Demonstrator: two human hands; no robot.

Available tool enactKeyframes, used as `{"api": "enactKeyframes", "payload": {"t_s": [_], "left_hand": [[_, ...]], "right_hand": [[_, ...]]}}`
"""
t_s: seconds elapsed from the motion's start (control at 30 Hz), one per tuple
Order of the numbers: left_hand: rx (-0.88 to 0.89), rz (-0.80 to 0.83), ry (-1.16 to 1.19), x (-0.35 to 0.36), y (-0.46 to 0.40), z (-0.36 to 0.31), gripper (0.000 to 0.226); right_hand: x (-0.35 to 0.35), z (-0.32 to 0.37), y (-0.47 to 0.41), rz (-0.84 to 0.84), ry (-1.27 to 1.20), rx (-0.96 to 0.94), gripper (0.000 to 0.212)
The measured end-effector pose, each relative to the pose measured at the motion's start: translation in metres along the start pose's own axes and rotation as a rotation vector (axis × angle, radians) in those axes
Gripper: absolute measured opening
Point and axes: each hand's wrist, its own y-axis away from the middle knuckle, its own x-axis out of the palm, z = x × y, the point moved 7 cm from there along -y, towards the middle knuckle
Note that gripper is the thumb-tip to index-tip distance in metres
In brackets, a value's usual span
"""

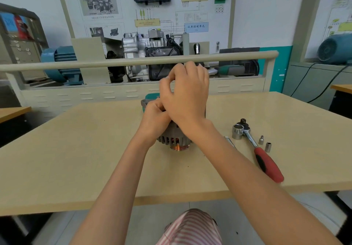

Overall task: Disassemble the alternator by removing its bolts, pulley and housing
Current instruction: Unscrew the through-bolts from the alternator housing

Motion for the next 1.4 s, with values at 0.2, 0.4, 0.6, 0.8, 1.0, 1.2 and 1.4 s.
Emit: {"api": "enactKeyframes", "payload": {"t_s": [0.2, 0.4, 0.6, 0.8, 1.0, 1.2, 1.4], "left_hand": [[0.038, 0.112, 0.029, 0.009, 0.001, -0.006, 0.032], [0.005, 0.137, 0.034, 0.009, -0.001, -0.002, 0.016], [0.027, 0.085, 0.033, 0.007, 0.0, -0.007, 0.031], [0.022, 0.033, -0.031, 0.006, 0.0, -0.006, 0.062], [0.05, 0.084, 0.012, 0.01, 0.001, -0.009, 0.041], [0.011, 0.134, 0.007, 0.01, 0.0, -0.007, 0.02], [-0.003, 0.102, 0.031, 0.008, -0.002, -0.003, 0.013]], "right_hand": [[0.009, -0.014, -0.019, 0.122, -0.653, 0.176, 0.039], [0.031, -0.03, -0.026, 0.323, -1.077, 0.413, 0.052], [0.022, -0.023, -0.016, 0.218, -0.67, 0.164, 0.035], [0.0, -0.014, 0.003, 0.015, 0.132, -0.024, 0.021], [0.004, -0.019, -0.014, 0.107, -0.388, 0.094, 0.024], [0.023, -0.035, -0.024, 0.29, -0.927, 0.362, 0.049], [0.036, -0.038, -0.026, 0.352, -1.139, 0.444, 0.059]]}}
